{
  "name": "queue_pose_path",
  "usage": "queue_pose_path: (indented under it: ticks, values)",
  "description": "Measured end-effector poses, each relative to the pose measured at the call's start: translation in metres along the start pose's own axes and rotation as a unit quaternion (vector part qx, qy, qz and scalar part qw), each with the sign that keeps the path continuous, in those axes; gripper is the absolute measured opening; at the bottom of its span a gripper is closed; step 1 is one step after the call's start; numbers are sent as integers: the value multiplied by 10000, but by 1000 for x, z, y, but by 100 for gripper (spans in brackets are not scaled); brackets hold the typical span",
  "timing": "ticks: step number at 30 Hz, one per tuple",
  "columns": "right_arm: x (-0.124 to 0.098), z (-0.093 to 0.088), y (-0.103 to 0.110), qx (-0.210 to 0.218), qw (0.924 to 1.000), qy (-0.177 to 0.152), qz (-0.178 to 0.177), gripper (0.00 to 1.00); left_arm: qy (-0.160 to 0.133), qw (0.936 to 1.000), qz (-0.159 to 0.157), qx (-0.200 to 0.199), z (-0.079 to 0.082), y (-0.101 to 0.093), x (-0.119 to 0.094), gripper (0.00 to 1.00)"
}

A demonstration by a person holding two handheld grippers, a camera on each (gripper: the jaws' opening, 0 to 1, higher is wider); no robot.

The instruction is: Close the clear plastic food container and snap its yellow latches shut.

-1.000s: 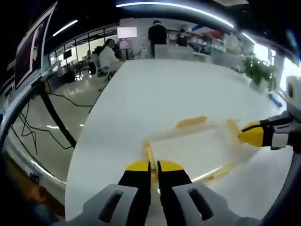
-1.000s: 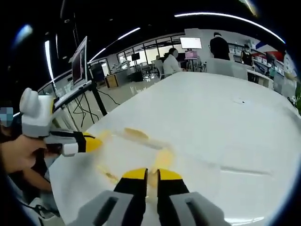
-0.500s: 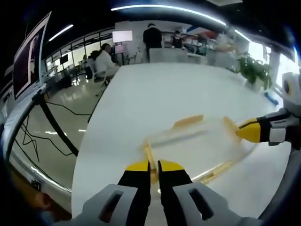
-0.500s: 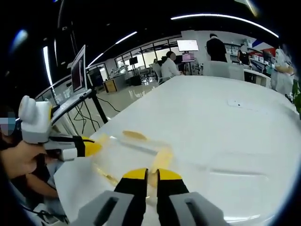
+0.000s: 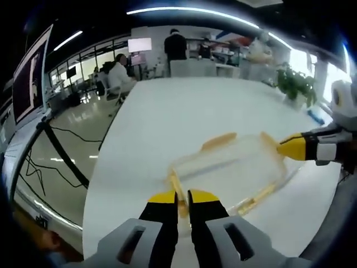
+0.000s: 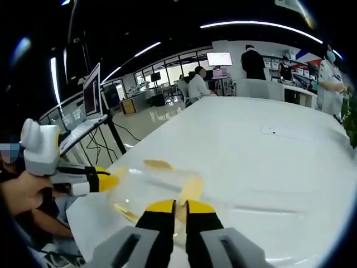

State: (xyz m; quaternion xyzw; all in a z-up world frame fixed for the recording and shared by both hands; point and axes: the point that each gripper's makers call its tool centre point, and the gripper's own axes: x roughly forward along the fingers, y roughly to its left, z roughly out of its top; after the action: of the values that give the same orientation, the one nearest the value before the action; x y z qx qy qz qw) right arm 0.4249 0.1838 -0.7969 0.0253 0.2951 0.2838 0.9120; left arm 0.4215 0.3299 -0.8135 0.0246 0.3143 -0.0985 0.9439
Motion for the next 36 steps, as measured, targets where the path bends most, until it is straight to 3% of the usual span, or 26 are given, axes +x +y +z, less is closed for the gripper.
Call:
queue_pose_path:
  ticks: [15, 27, 36]
  values:
    - [-24, 2, -15, 14, 10000, -92, -9, 2, -70, 9990, -26, 438, 17, -22, -9, 3]
    - [-48, 0, -41, 101, 9996, -175, -206, 2, -160, 9979, -201, 602, 29, -58, -8, 4]
    - [-64, -5, -73, 122, 9990, -162, -394, 1, -215, 9968, -450, 622, 37, -89, -1, 4]
